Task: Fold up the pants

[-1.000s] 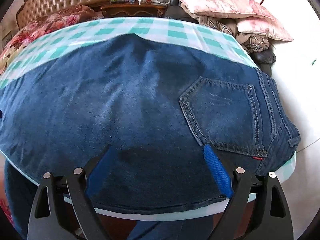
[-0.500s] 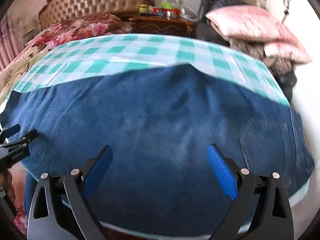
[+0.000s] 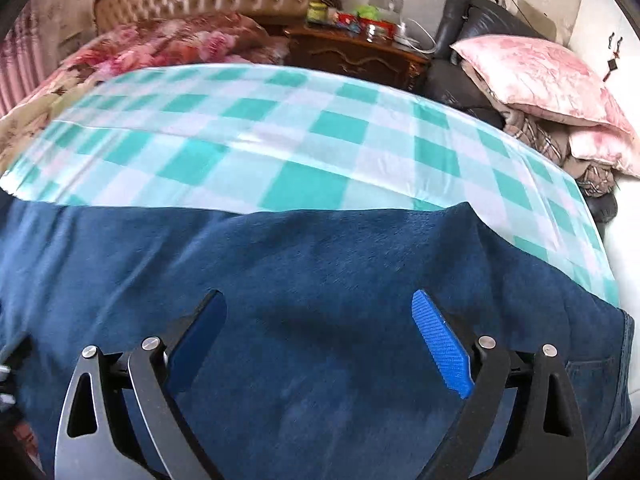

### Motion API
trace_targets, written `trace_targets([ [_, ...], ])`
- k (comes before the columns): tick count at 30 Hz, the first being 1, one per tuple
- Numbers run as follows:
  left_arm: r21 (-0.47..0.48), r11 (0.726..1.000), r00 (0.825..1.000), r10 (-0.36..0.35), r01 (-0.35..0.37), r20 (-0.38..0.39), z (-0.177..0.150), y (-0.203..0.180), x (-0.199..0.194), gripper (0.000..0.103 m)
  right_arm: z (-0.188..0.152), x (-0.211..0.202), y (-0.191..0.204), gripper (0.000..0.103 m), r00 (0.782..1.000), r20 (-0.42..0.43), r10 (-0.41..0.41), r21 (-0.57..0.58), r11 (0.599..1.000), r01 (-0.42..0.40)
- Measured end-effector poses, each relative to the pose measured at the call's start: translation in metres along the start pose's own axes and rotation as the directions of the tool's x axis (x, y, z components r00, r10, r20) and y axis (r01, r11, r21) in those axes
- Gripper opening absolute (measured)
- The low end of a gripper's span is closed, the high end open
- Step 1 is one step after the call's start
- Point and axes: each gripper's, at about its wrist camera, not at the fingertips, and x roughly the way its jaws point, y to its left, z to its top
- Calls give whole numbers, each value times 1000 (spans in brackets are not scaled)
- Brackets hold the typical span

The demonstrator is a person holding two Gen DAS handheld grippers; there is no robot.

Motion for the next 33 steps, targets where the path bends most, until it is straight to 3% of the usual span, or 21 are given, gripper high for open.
trace_targets([
  [4, 37, 997, 997, -75, 74, 28, 31, -10, 9, 43, 0, 16, -16, 90, 999, -24, 42, 76, 996, -40],
  [5, 54, 995, 997, -80, 79, 22, 36, -15, 15, 41, 1, 16, -16, 90, 999, -24, 38, 73, 997, -36],
  [7, 78, 990, 993, -115, 114, 14, 52, -25, 31, 40, 4, 11, -15, 82, 1000, -4, 27, 66, 997, -27],
  [9, 98, 986, 990, -134, 137, -33, 65, -31, 56, 40, 6, -2, -18, 82, 996, 25, 87, 93, 992, -89],
  [14, 84, 991, 994, -98, 102, -50, 91, -22, 91, 40, 3, -26, -21, 81, 990, 46, 131, 97, 986, -135],
  [15, 62, 993, 994, -98, 101, -54, 96, -17, 96, 40, 2, -26, -19, 79, 990, 42, 136, 89, 986, -139],
  [17, 24, 994, 993, -108, 110, -47, 99, -11, 92, 39, 3, -21, -13, 65, 990, 31, 137, 67, 988, -139],
  [19, -10, 991, 991, -133, 133, -5, 97, -6, 75, 39, 8, -11, -2, 51, 991, 16, 136, 41, 990, -136],
  [21, -31, 990, 990, -141, 141, 0, 86, -3, 63, 39, 14, 5, 8, 44, 993, -10, 117, 12, 993, -117],
  [25, -109, 985, 991, -132, 132, 4, 50, 18, 39, 39, 26, 18, 18, 42, 997, 7, 74, -33, 997, -74],
  [28, -183, 978, 994, -107, 103, -9, 25, 38, 29, 39, 36, 23, 10, 42, 998, -6, 65, 13, 998, -65],
  [31, -195, 978, 997, -77, 73, -14, 10, 52, 20, 39, 31, -12, -2, 44, 990, 59, 128, 65, 989, -132],
  [33, -207, 977, 998, -61, 57, -12, 4, 62, 14, 39, 18, -43, -12, 44, 987, 102, 122, 68, 989, -129],
])
